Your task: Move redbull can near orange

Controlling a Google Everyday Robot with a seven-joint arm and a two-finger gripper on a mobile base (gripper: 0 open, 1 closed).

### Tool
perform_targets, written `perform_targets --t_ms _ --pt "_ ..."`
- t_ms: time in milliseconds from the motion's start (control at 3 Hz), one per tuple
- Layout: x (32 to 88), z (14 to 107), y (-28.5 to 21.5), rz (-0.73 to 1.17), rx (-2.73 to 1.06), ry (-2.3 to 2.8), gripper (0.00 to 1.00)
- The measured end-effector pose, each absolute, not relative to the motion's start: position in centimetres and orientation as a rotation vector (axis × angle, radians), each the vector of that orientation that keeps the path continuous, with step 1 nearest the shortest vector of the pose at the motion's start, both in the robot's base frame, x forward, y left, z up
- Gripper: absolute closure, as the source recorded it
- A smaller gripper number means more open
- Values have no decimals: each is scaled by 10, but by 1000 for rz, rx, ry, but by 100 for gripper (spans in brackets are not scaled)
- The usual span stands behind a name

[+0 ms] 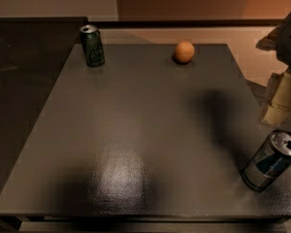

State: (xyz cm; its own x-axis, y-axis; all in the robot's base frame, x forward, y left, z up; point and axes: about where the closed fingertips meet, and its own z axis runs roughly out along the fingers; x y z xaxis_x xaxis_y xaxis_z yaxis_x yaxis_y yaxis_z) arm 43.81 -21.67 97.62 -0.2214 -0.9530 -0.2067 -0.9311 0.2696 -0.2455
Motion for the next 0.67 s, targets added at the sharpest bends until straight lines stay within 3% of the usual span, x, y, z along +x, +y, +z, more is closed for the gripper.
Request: perform_targets --t_ms 667 --pt "432 984 -218 -61 -1717 2204 0"
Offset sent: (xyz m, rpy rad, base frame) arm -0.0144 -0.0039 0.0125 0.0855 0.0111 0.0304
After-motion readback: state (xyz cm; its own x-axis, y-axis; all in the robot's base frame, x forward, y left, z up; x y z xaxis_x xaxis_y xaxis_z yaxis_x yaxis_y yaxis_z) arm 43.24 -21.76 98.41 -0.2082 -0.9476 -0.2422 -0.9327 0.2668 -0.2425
